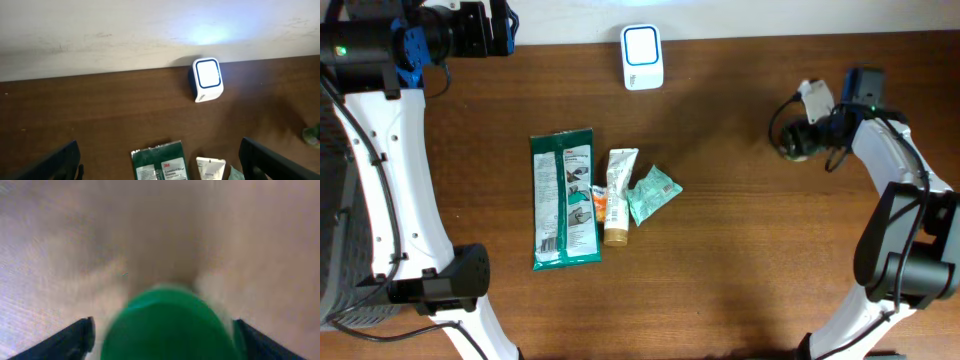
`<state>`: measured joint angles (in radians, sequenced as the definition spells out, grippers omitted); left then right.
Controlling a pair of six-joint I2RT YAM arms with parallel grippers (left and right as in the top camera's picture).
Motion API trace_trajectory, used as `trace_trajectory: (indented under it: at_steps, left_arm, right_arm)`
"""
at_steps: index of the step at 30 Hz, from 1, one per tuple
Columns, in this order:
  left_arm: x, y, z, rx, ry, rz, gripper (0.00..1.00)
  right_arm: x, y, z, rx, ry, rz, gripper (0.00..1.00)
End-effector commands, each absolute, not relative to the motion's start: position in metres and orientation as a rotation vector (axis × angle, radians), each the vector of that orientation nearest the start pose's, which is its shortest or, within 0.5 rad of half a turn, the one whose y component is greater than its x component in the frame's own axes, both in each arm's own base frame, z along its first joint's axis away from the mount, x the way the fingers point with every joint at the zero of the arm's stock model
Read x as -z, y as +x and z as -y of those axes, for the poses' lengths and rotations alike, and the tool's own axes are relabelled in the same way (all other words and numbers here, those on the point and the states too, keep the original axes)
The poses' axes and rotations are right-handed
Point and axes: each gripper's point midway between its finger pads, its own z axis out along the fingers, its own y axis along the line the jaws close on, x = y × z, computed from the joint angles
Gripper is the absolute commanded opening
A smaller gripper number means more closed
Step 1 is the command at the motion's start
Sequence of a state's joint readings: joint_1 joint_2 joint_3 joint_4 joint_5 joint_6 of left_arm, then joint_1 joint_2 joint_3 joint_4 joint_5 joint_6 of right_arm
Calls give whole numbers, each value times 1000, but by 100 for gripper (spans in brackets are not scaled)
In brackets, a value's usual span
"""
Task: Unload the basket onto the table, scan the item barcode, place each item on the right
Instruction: 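Carry the jar right and set it down, opening the right gripper, then move the right gripper to the mint-green packet and grasp it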
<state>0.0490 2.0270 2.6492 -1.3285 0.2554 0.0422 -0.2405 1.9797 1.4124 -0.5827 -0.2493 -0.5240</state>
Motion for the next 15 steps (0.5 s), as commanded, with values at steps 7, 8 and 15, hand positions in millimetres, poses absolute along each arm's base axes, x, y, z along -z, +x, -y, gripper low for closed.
trace_trajectory:
  at_steps: [7,8,15]
  left_arm:
    - [-404,477,22,239,155,-2212,99]
    - [-404,477,22,239,155,-2212,99]
    - [-404,477,22,238,154,-2212,99]
  right_arm:
    - [-119,436,81,-70,-281,-2627,98]
    - [-138,436,81,-68,-238,-2607,98]
    - [-249,421,40,-447,147,-2477,98]
